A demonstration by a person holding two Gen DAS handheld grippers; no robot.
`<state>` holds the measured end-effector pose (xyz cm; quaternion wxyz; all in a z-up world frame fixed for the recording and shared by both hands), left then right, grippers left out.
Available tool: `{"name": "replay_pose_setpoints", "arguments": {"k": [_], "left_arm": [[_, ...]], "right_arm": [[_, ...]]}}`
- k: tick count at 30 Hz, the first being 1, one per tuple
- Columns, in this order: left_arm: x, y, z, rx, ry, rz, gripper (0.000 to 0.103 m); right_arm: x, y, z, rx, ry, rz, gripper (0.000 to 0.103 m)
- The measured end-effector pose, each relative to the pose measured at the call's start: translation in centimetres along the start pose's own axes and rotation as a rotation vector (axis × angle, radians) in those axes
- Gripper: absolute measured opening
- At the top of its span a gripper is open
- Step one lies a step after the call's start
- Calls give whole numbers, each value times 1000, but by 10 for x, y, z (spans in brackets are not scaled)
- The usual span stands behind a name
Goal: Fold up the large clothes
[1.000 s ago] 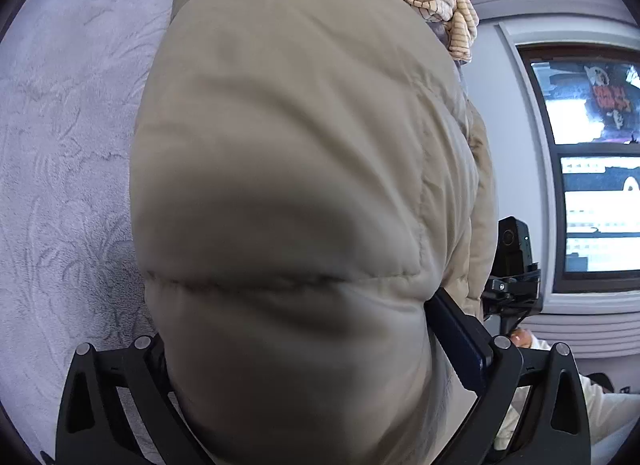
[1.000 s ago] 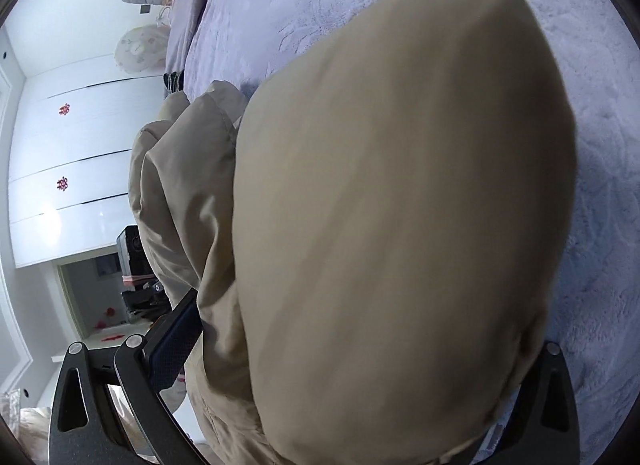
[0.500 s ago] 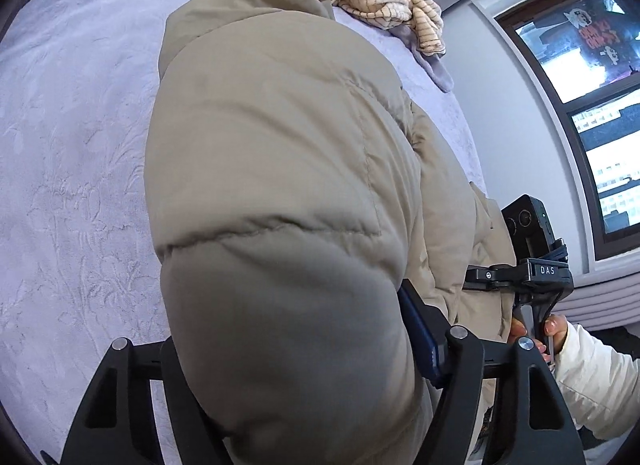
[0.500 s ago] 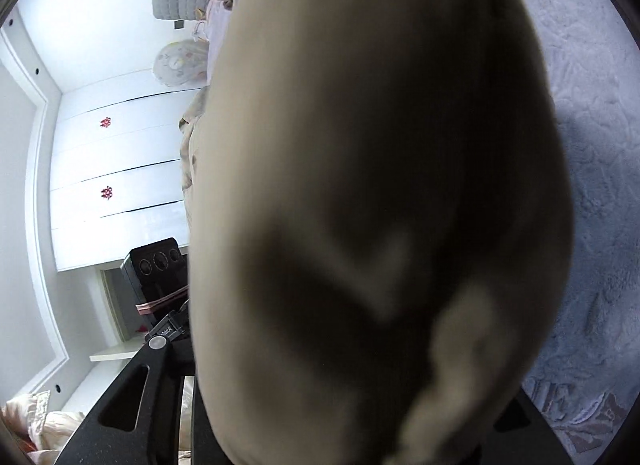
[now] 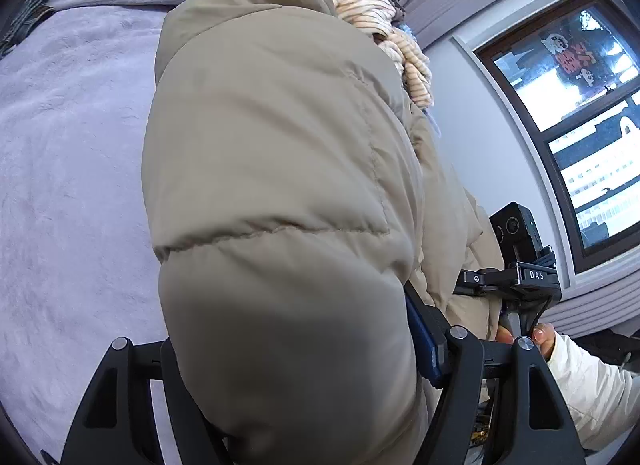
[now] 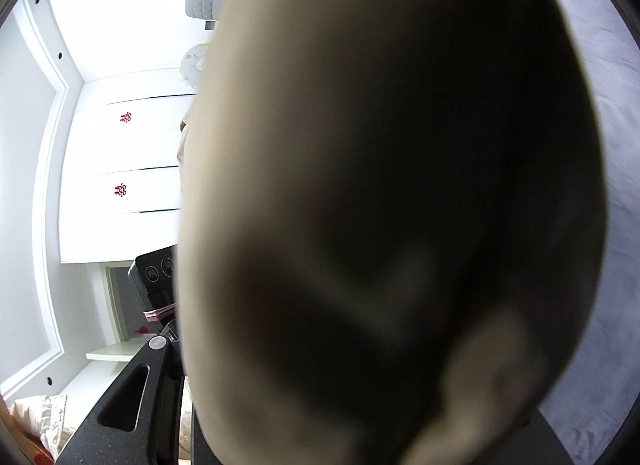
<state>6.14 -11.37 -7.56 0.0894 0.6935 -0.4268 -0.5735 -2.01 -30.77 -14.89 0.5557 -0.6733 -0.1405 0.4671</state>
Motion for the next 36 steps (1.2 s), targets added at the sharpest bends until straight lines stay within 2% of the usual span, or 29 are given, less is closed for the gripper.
{"name": "replay_pose_setpoints", "arguments": {"k": [5,9,11,14,16,18,19,21,25,27,29,32,33,34,35,36], "left_arm": [[-28,-60,-47,4,35,-74,74],[-28,-112,-71,-27,50,-135,74],[-18,-138,-73,-68,31,-161,74],[2,-167,-63,-107,-7,-233,85],[5,-181,-47,-110,-1,-247,91],[6,-179,-43,-96,11,-255,91],[3,-178,-37,-85,12,-261,91],[3,-176,-35,-70,14,-276,91],[6,-171,-40,-68,15,-295,91],[5,-171,-40,-70,15,-295,91],[8,-167,-43,-69,17,-298,91],[8,-167,-42,-67,17,-307,91],[8,-167,-42,-68,18,-308,91],[8,-166,-42,-68,19,-312,91],[9,-165,-43,-70,19,-319,91],[8,-163,-44,-71,21,-332,91]], "right_arm": [[51,-20,-46,-27,5,-6,39],[96,-26,-77,-40,-13,30,39],[115,-21,-89,-40,-26,84,39],[131,-6,-98,-43,-39,212,42],[131,2,-95,-29,-40,279,51],[128,-3,-91,-29,-32,320,53],[113,-4,-79,-41,-21,362,57],[98,-16,-74,-73,25,461,64],[60,-49,-58,-168,161,619,64],[51,-65,-50,-231,231,665,64],[44,-87,-66,-302,307,697,64],[54,-115,-72,-371,319,666,63],[69,-119,-74,-392,298,671,56],[68,-119,-70,-403,275,685,30],[84,-115,-75,-401,245,708,17],[90,-110,-66,-391,226,720,10]]}}
Point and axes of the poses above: each gripper's, at about its wrist camera, not at the fingertips, and x roughly the way its jaws point, y to its right, z to its underside, the point moved 3 cm from there along x, roughly the way its jaws point, and after that the axes turned 2 degrees about z, right-handed, at the moved point
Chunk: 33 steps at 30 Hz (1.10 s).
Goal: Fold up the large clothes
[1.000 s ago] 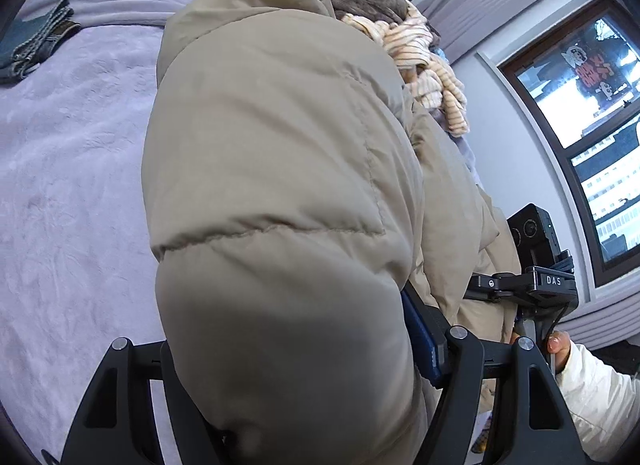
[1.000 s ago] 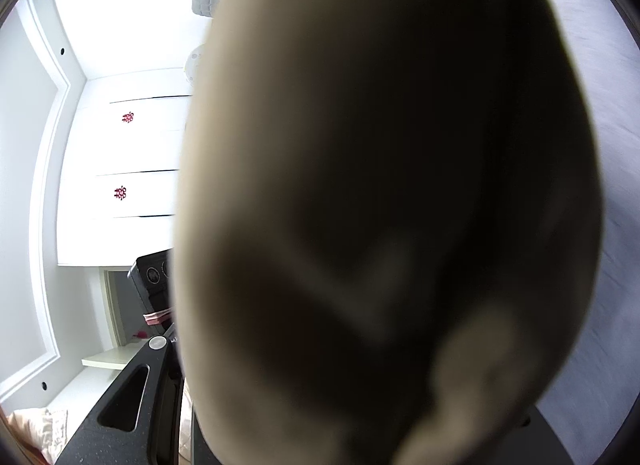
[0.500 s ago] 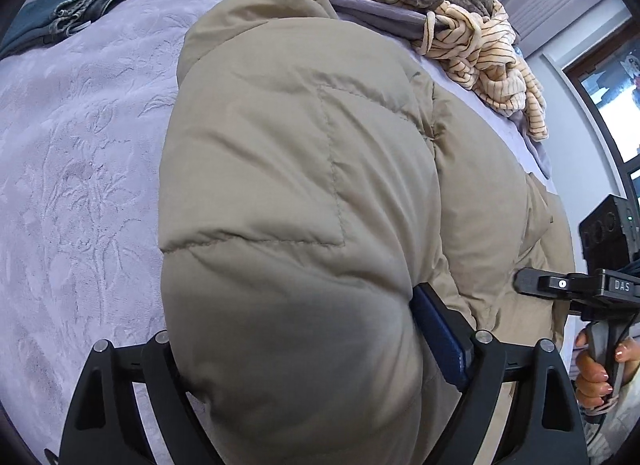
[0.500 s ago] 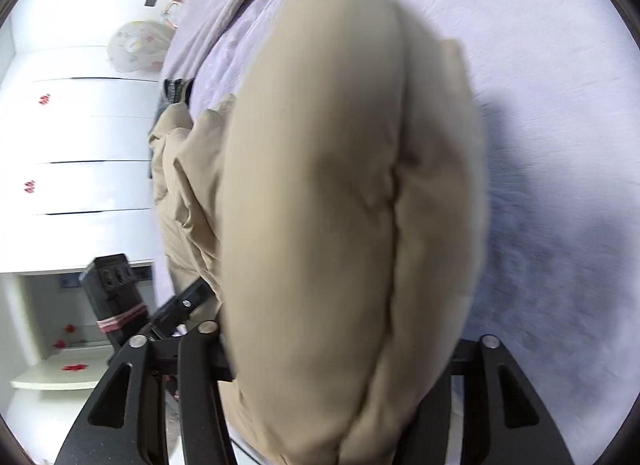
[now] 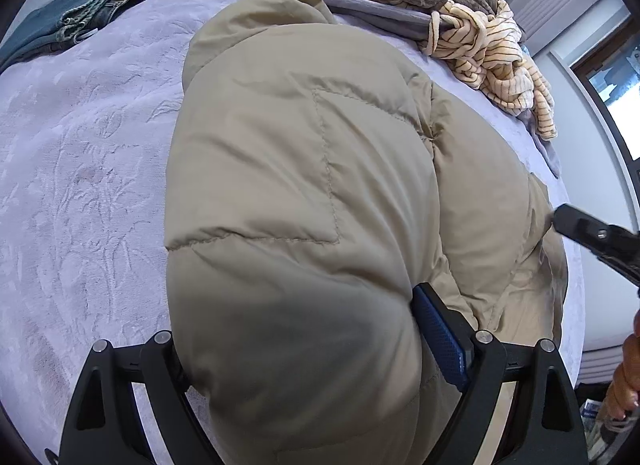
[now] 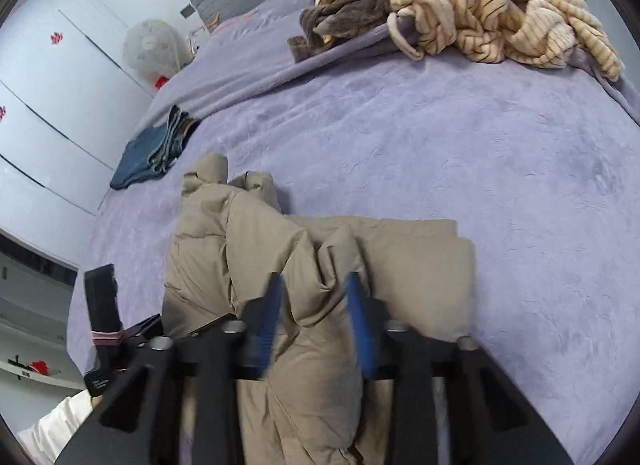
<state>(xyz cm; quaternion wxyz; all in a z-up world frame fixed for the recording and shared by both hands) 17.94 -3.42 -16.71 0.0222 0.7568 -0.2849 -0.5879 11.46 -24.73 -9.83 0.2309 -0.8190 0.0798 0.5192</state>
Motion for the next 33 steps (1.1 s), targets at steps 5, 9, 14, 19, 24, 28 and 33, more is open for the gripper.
{"name": "replay_pose_setpoints", "arguments": {"k": [5,9,14,19,24,28,33], "left_arm": [[-51,1,-10,16,193,-103,90],[-58,1,-40,10,269,-123,90],[0,5,-50,11,163,-146,91],[20,4,-42,9,151,-170,91],[12,3,-37,8,145,-183,91],[-1,1,-34,3,149,-199,91],[-31,4,-20,17,160,-215,91]], "right_arm": [[48,29,13,18,-95,90,0],[54,41,13,26,-105,93,0],[65,50,13,-25,-99,134,0],[78,60,11,-15,-116,122,0],[52,56,15,45,-121,86,0],[22,43,26,20,-103,55,3],[-9,26,48,-4,-83,36,3]]}}
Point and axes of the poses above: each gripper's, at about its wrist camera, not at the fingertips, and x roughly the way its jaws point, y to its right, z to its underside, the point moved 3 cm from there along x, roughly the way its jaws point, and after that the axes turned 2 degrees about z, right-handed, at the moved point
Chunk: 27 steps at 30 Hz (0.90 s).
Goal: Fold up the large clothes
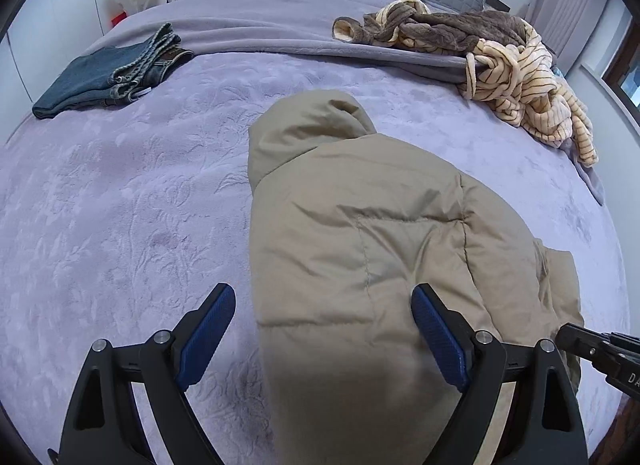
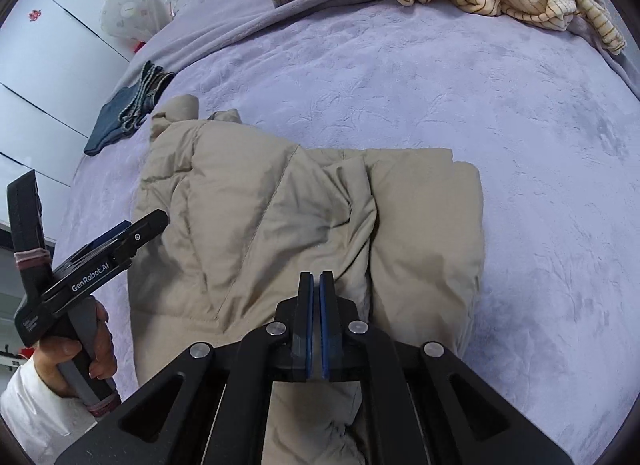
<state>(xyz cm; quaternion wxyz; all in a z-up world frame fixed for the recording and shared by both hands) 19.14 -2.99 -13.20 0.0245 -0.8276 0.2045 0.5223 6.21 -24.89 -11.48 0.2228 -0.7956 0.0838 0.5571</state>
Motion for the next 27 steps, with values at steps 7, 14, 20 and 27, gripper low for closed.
{"name": "replay_pose_setpoints", "arguments": {"k": [7,14,20,27], "left_arm": [[-49,-4,46,30,-37,1,91],[-82,-4,96,33,-118,17,91],[-103,-7,113,38,-148,30,91],[-117,-8,122,74,-151,55,91]], "right_arm": [[-22,-12,46,0,-27,-12,3],[-24,-10,89,46,-122,4,4],[-37,-11,113,91,-120,37,4],[-52,-17,134,141,-93,62,4]]}}
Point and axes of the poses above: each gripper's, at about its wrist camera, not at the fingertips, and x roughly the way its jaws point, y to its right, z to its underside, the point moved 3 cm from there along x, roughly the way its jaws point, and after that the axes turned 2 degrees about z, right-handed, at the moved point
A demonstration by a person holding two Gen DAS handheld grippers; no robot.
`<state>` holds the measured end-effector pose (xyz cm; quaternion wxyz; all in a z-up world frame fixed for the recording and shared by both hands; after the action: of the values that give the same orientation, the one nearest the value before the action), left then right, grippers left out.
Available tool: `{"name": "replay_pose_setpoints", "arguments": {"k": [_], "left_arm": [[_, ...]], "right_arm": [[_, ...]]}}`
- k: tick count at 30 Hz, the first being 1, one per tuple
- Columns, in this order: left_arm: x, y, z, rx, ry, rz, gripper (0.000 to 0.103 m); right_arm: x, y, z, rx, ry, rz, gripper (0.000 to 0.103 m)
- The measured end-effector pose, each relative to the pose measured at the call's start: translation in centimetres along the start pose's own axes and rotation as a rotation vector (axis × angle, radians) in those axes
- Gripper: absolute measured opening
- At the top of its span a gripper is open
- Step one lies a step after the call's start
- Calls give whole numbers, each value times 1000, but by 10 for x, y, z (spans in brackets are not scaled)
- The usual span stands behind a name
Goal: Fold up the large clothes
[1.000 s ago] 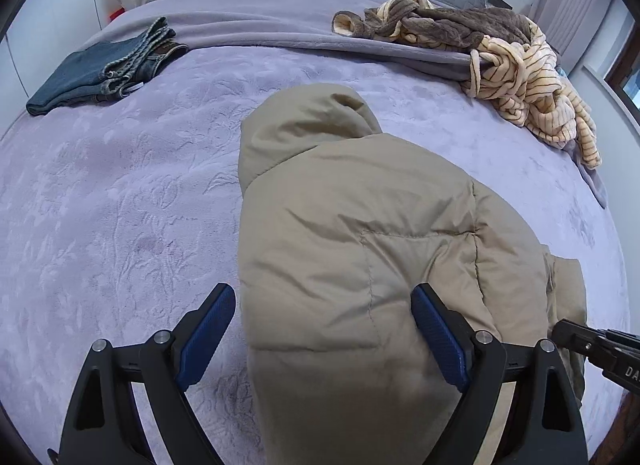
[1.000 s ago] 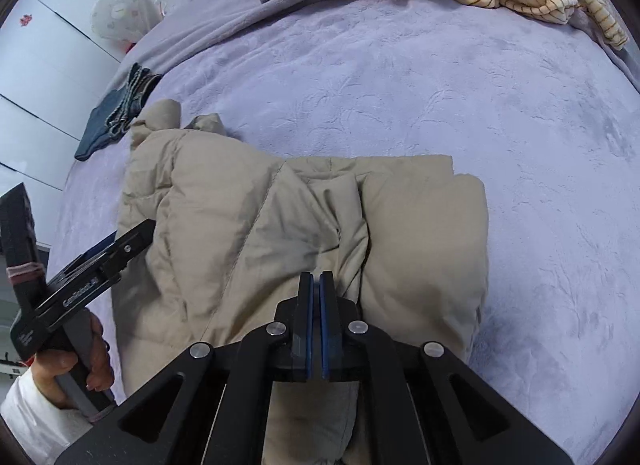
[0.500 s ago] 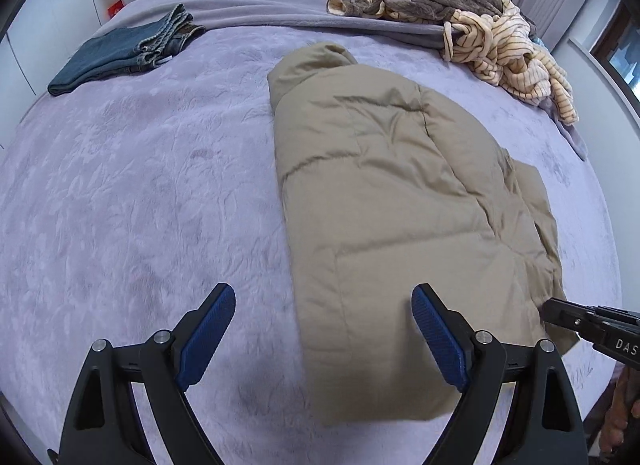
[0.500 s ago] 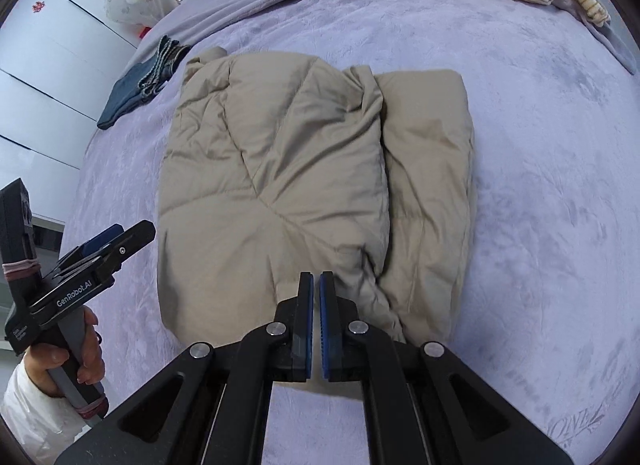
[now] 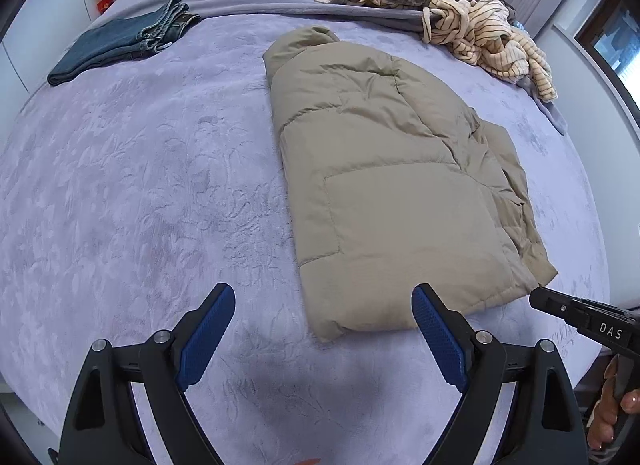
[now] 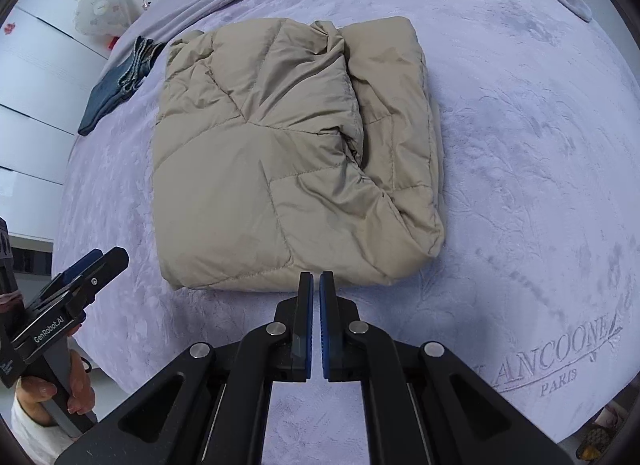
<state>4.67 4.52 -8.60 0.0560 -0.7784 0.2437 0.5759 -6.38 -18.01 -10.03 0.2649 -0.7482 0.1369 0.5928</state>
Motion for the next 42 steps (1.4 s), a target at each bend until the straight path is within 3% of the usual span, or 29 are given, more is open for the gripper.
{"name": "replay_pose_setpoints", "arguments": {"k": [6,7,15,20,21,23,24,25,34,35,37,42], "left_arm": [[-8,-4,7,-1,-9,0,92],[-9,-4,9,-5,-9,-2,103],[-23,-2,23,-11,1,-108,103],[-60,7,29,-16,105,-147,103],[-67,8,30,-24,117,-150,103],[-80,11,30,-33,141,-165,103],[-85,12,30,-38,150,-166,103],[-90,13,30,-46,156,-165,103],[-133,32,31,-36,224,-176,103],[-138,34,31,-36,232,-171,103],[-146,38,31,-33,246,-176,103],[-161,44,32,-26,273,-188,103]], "right_arm": [[-1,-5,13,10,-13,3,4],[-1,-6,14,7,-15,0,4],[-8,-13,22,-37,-10,-10,4],[-36,-17,22,-79,60,28,4],[-44,-17,22,-88,79,36,8],[-60,-18,21,-98,121,49,44],[-67,-18,21,-101,143,53,75],[-75,-19,22,-107,171,55,80],[-131,-22,22,-142,310,114,84],[-136,-23,22,-145,323,116,86],[-144,-25,23,-147,350,120,103],[-163,-30,23,-153,403,129,103]]}}
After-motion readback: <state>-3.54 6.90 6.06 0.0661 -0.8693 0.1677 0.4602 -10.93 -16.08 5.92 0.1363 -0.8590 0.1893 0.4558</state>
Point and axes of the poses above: each gripper's, at about its wrist camera, not at the fingertips, and x roughly the way its jaws point, y to its right, z to its underside, the point moved 3 cm from there along x, roughly the way its jaws point, and after that the axes turned 2 degrees about z, right-handed, at the moved point
